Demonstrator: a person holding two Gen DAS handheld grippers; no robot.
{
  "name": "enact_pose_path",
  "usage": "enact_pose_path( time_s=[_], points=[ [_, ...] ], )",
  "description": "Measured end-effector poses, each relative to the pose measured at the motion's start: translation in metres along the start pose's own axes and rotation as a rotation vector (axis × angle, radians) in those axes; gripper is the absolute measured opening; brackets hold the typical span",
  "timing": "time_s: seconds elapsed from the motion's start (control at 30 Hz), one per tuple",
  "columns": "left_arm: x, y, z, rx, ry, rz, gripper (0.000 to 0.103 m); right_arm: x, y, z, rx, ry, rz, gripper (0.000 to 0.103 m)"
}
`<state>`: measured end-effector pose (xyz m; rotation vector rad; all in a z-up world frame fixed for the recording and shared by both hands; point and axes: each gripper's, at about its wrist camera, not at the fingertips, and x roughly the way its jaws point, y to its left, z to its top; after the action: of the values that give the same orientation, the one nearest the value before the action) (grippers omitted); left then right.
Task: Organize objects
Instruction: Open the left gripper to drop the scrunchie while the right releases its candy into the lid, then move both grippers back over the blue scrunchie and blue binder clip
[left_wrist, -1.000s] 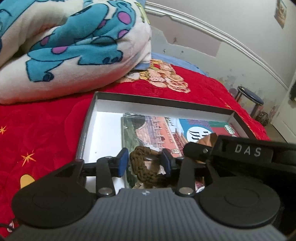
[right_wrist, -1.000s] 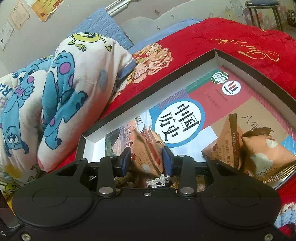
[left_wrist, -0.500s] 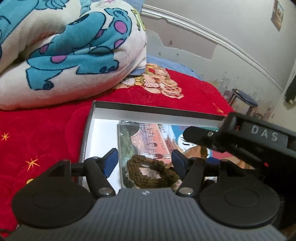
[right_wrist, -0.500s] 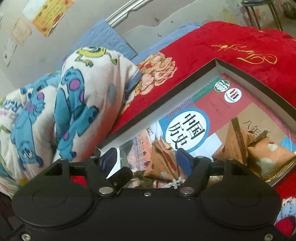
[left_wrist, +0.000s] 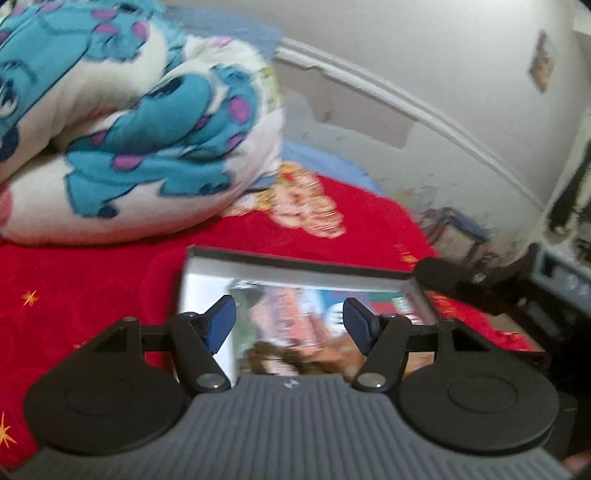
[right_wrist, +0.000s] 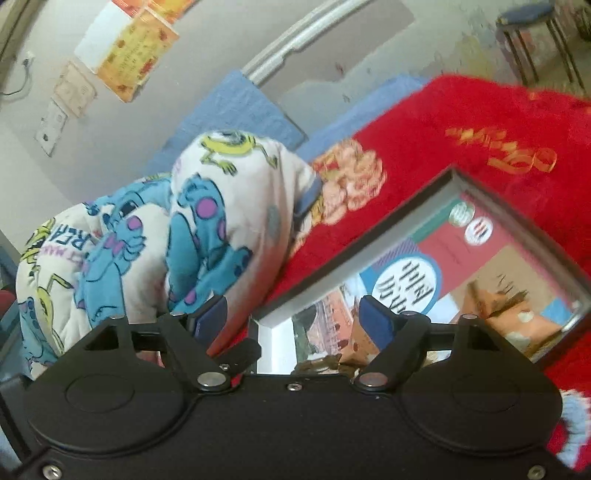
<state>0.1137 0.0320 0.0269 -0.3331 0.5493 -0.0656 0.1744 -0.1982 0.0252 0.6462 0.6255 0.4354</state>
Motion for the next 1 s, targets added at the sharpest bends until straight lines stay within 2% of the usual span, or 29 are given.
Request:
enact_pose_path(
  time_s=[0.13,0.3,0.43,0.53,0.77,0.93,1.0],
  points=[
    [-0.027,-0.032,0.003,0.068,-0.060,-0.087,0.077,-0.037,-0.002,0.013,-0.020,-0.035,-0.035,0.079],
    [-0.047,-0.073,-0.002,0.157,-0.082,-0.160,0.077,-0.082,-0.017,0.029,-0.018,-0.079,-0.088,0.079],
    [-0.059,-0.093,-0.008,0.222,-0.103,-0.170,0.077,-0.108,-0.027,0.032,-0.021,-0.108,-0.133,0.079],
    [-0.066,-0.100,-0.014,0.254,-0.105,-0.157,0.077,-0.122,-0.032,0.030,-0.005,-0.118,-0.135,0.079],
    [-0.070,-0.109,-0.035,0.318,-0.059,-0.151,0.079,-0.140,-0.036,0.004,-0.049,-0.108,-0.209,0.079],
    [-0.071,-0.108,-0.071,0.359,0.012,-0.156,0.081,-0.154,-0.048,-0.017,-0.066,-0.115,-0.285,0.079],
    [-0.067,-0.104,-0.088,0.378,0.043,-0.154,0.082,-0.153,-0.053,-0.024,-0.054,-0.085,-0.321,0.079]
  ],
)
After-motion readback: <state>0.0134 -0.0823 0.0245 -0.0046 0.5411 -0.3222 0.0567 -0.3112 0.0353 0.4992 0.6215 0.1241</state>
